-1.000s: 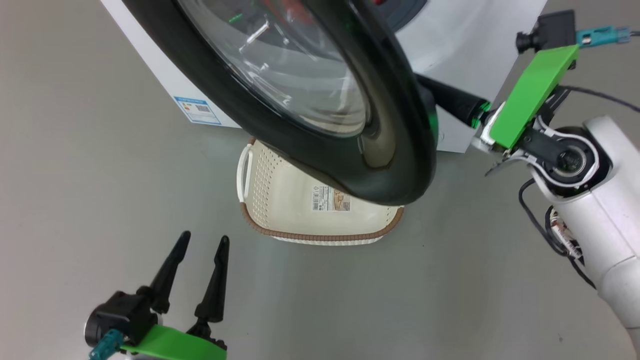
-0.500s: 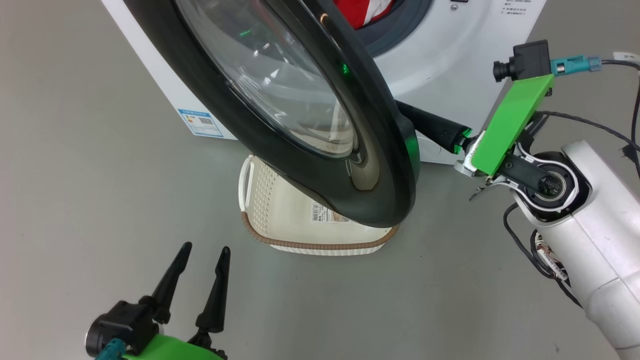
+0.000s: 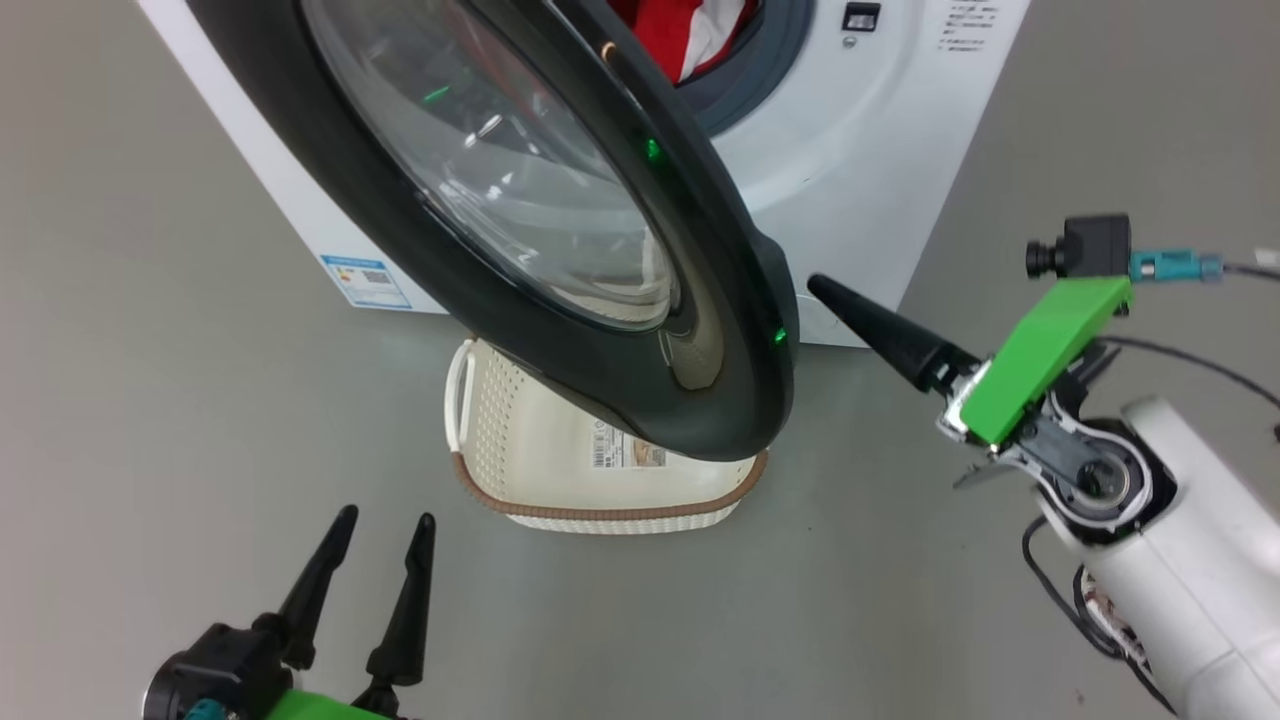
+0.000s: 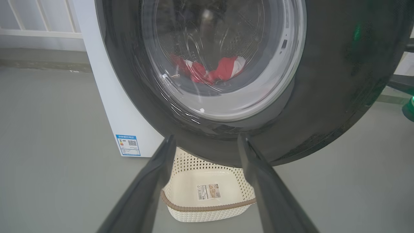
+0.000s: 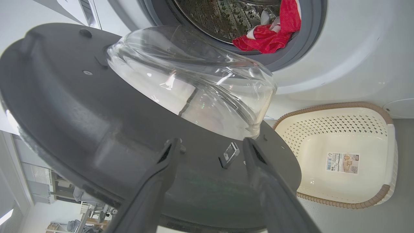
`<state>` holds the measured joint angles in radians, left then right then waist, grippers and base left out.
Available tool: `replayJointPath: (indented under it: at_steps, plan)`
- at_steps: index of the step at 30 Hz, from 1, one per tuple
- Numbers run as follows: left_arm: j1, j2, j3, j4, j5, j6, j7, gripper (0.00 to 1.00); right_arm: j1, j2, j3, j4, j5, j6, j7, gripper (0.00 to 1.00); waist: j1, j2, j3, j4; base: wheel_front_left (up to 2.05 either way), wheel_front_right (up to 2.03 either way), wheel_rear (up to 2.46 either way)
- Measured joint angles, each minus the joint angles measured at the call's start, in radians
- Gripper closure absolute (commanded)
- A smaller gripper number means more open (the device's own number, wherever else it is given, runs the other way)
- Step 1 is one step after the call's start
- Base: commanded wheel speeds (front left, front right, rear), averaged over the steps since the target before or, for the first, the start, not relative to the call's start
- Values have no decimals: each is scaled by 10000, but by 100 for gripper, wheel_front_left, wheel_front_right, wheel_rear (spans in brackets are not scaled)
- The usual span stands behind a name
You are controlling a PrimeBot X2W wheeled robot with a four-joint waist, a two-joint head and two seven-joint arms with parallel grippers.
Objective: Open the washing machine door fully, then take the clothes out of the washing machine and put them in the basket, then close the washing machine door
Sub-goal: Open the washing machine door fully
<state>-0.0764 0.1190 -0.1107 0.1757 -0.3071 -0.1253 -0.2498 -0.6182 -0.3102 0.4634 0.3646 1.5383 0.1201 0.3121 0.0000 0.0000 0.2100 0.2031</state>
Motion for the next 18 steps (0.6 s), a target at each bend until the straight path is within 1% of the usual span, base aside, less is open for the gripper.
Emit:
replayJointPath:
  at_steps: [18]
  plan:
    - [391, 79, 407, -125, 75, 0, 0, 0, 2450, -240, -19, -414, 0, 0, -1467, 0, 0, 0, -433, -735, 0, 0, 0]
